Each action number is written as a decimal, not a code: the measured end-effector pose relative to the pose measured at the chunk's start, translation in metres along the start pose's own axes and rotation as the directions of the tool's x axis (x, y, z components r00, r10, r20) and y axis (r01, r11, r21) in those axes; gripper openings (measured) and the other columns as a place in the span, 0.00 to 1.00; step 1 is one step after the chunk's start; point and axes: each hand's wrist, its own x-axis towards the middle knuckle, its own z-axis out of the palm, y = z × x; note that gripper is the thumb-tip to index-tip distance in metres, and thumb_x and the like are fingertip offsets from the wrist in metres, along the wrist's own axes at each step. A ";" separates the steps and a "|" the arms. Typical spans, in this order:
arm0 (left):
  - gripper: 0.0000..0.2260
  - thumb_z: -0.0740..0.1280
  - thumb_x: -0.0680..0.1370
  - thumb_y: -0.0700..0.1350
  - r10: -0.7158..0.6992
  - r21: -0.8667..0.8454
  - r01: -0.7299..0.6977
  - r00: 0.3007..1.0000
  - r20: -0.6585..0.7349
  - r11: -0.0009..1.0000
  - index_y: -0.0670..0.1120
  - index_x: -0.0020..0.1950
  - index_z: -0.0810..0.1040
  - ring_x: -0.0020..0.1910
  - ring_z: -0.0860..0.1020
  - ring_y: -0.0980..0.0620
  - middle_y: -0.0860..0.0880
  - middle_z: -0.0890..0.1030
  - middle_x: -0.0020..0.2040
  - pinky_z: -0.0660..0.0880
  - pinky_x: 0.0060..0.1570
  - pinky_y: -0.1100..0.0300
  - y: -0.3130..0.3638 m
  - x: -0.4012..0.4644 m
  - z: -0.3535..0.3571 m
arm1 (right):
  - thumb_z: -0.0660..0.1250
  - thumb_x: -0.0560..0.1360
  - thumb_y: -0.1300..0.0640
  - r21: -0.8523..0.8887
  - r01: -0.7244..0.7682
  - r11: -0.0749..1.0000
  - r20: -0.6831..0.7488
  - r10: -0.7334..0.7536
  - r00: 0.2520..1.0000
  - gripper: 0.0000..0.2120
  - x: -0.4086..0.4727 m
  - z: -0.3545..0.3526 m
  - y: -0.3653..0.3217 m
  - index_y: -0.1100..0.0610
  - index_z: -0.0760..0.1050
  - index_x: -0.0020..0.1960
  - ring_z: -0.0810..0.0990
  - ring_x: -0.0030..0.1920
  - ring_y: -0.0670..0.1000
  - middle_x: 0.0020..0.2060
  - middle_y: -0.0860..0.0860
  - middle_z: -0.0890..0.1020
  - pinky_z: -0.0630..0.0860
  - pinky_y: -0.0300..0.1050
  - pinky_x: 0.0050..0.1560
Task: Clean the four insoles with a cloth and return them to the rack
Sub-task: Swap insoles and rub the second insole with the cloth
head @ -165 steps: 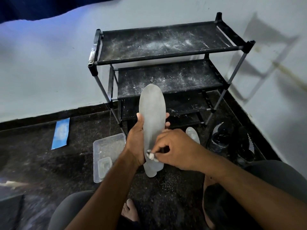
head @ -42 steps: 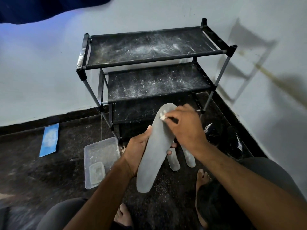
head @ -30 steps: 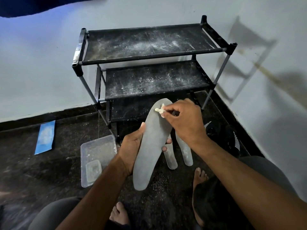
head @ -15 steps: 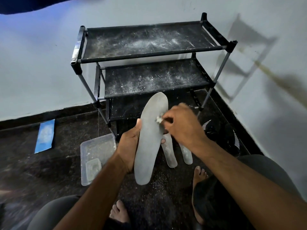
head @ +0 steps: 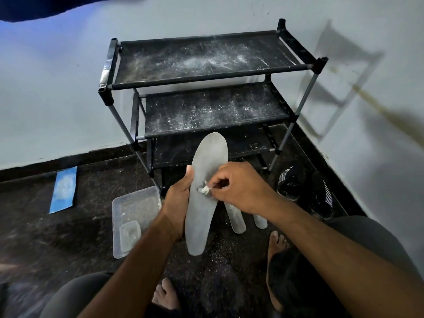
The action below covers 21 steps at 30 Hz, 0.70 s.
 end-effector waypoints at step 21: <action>0.34 0.52 0.82 0.68 0.081 0.093 -0.071 0.991 -0.105 0.993 0.44 0.72 0.76 0.62 0.81 0.39 0.40 0.81 0.66 0.79 0.55 0.45 -0.012 0.012 -0.014 | 0.72 0.74 0.60 0.409 -0.509 0.758 0.039 0.542 0.839 0.07 -0.001 0.026 0.021 0.64 0.82 0.40 0.80 0.29 0.52 0.30 0.57 0.84 0.83 0.52 0.41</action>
